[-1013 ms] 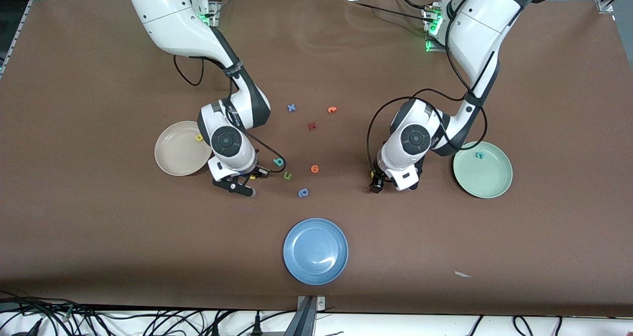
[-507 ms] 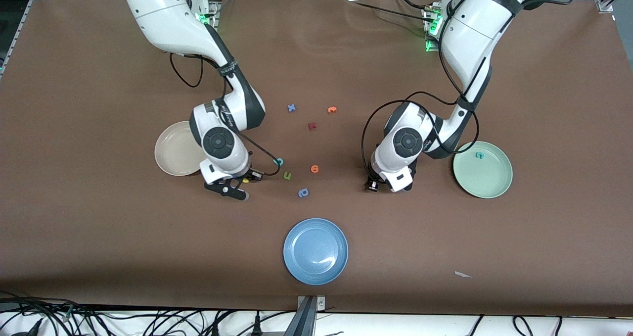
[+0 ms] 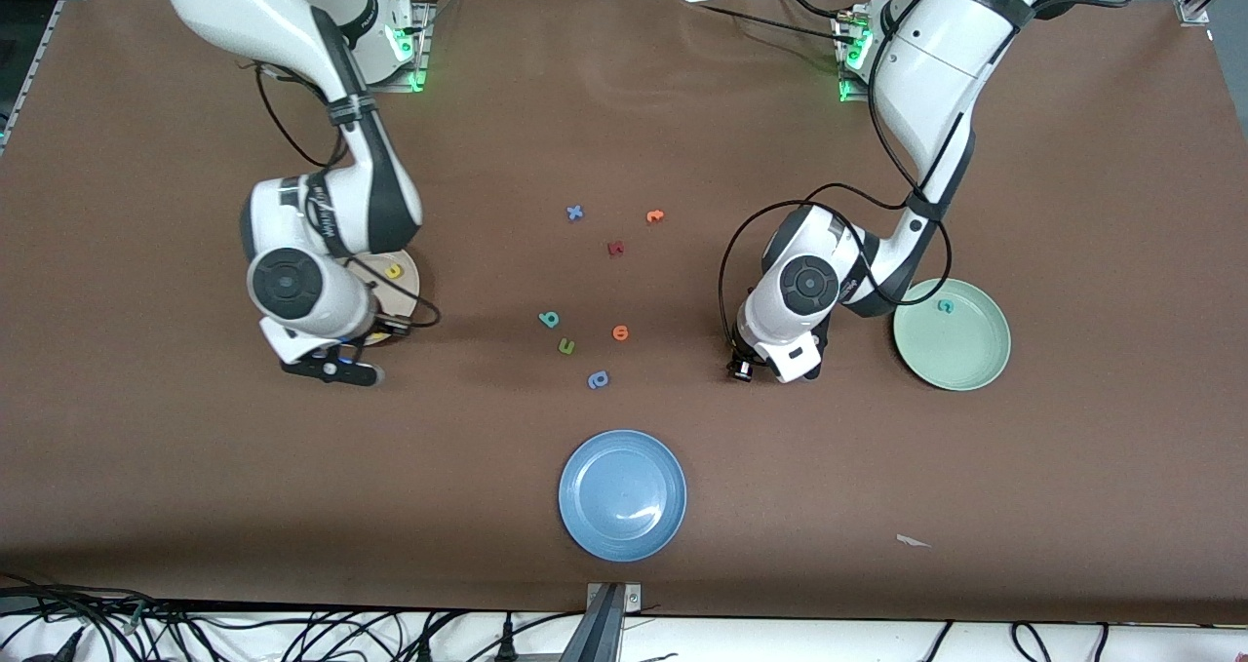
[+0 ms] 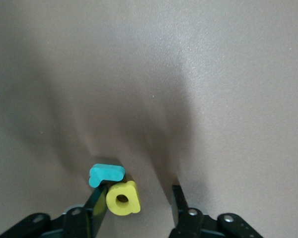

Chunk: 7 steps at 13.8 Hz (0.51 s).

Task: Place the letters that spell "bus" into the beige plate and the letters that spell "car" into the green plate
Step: 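Place the s on the cream plate while the left gripper grasps the yellow a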

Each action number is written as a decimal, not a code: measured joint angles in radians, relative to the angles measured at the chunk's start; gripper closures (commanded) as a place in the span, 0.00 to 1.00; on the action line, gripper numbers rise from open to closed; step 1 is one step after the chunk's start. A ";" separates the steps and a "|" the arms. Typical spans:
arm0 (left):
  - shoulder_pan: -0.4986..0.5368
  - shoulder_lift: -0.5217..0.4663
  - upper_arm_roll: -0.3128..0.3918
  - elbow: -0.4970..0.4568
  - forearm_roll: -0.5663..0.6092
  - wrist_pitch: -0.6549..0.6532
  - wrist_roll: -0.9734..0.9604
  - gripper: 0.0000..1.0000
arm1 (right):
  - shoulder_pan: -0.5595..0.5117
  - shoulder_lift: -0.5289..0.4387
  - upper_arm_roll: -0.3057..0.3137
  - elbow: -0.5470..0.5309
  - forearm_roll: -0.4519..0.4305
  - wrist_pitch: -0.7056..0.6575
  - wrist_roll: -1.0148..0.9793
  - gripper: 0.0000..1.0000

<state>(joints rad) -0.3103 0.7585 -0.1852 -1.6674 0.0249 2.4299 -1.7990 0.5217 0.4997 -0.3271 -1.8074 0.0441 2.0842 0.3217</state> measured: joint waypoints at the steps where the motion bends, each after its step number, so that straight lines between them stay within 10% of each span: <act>1: 0.000 0.000 0.000 0.001 0.000 -0.001 0.000 0.66 | -0.005 -0.019 -0.012 -0.070 0.000 0.052 -0.033 0.83; 3: 0.000 0.000 0.002 0.006 0.002 -0.001 0.000 0.91 | -0.007 -0.055 -0.026 -0.191 0.000 0.122 -0.064 0.80; 5: -0.001 0.000 0.003 0.010 0.022 -0.004 0.000 1.00 | -0.006 -0.081 -0.034 -0.259 0.000 0.142 -0.072 0.00; 7: -0.001 0.000 0.004 0.017 0.063 -0.010 -0.001 1.00 | -0.006 -0.096 -0.048 -0.277 0.000 0.140 -0.085 0.01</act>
<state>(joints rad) -0.3115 0.7585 -0.1808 -1.6508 0.0884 2.4195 -1.8004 0.5155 0.4038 -0.3746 -2.0845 0.0444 2.2244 0.2363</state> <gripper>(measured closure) 0.722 0.634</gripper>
